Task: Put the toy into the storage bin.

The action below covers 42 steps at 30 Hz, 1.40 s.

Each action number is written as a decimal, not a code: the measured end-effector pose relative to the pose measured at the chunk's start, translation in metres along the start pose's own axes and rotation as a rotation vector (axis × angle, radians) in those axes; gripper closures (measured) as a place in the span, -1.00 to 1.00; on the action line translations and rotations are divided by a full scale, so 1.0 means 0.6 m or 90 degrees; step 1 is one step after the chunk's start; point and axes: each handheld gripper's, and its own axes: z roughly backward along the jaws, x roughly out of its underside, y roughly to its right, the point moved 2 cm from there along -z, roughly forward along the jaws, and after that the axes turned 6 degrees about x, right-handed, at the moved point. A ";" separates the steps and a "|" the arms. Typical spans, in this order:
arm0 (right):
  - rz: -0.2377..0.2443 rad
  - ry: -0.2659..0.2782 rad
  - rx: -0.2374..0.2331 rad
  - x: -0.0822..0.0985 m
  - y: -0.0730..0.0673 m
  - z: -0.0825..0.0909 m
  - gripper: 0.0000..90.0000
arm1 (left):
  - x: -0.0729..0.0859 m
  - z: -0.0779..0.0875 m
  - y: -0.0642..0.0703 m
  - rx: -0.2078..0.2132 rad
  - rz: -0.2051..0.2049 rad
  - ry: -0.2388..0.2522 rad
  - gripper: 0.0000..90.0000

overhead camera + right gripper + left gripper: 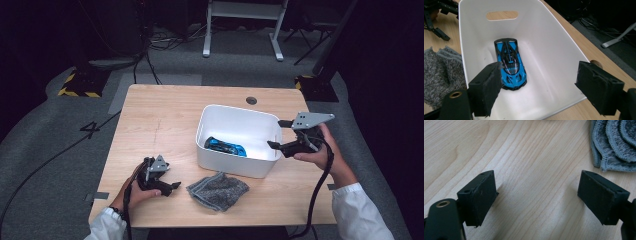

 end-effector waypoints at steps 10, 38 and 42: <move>-0.023 0.018 0.008 0.020 0.007 0.024 -0.53 | 0.000 0.000 0.000 0.000 0.000 0.000 -0.65; -0.047 0.010 0.003 0.096 0.000 0.049 -0.54 | 0.000 0.000 0.000 0.000 0.000 0.000 -0.65; -0.044 -0.001 0.006 0.111 -0.002 0.046 -0.54 | 0.000 0.000 0.000 0.000 0.000 0.000 -0.65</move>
